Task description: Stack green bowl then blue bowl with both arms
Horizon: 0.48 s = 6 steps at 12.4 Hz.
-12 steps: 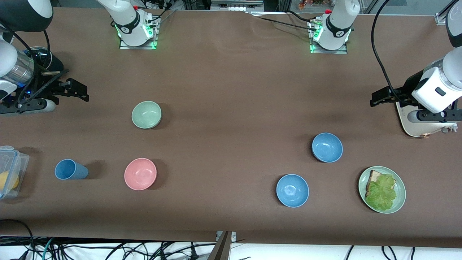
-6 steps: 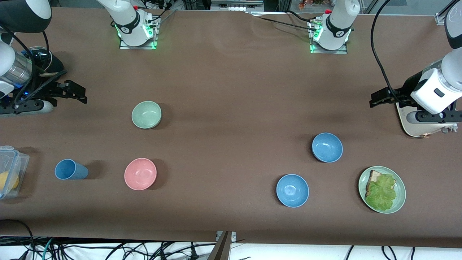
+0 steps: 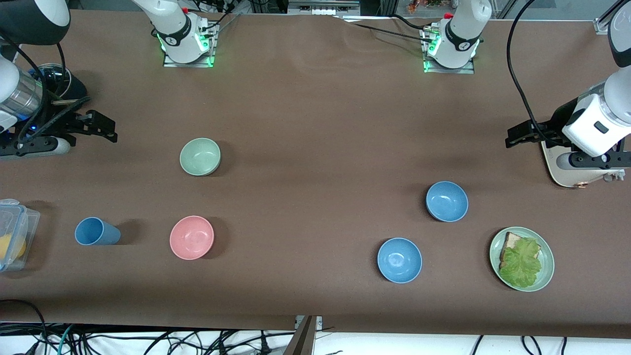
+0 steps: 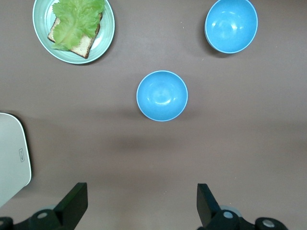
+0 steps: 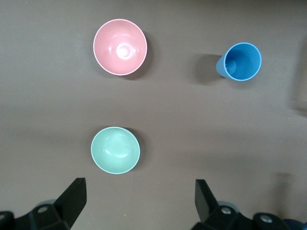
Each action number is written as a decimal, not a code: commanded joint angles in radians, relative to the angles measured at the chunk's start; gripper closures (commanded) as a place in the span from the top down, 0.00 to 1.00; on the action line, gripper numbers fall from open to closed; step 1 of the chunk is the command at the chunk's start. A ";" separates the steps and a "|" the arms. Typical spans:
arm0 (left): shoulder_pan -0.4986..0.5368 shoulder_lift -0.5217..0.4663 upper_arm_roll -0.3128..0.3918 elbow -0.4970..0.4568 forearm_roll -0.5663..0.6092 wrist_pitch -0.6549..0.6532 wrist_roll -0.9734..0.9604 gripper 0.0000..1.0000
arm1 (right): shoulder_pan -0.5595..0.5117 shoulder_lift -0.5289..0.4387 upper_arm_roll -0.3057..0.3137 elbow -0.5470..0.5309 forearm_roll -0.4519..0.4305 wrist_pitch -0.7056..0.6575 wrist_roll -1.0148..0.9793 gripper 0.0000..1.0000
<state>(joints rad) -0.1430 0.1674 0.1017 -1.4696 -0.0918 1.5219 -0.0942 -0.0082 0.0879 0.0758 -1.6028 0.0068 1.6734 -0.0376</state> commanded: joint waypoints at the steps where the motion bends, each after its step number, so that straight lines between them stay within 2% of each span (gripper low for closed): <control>1: -0.003 0.012 -0.001 0.029 0.012 -0.005 -0.002 1.00 | -0.010 0.006 0.005 0.017 -0.014 -0.001 0.007 1.00; 6: 0.003 0.018 -0.001 0.031 0.010 -0.005 -0.001 1.00 | -0.026 0.006 -0.007 0.018 -0.011 -0.004 -0.011 1.00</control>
<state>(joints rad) -0.1415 0.1698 0.1023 -1.4679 -0.0918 1.5220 -0.0942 -0.0162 0.0881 0.0630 -1.6021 0.0045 1.6745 -0.0389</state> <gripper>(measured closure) 0.000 0.000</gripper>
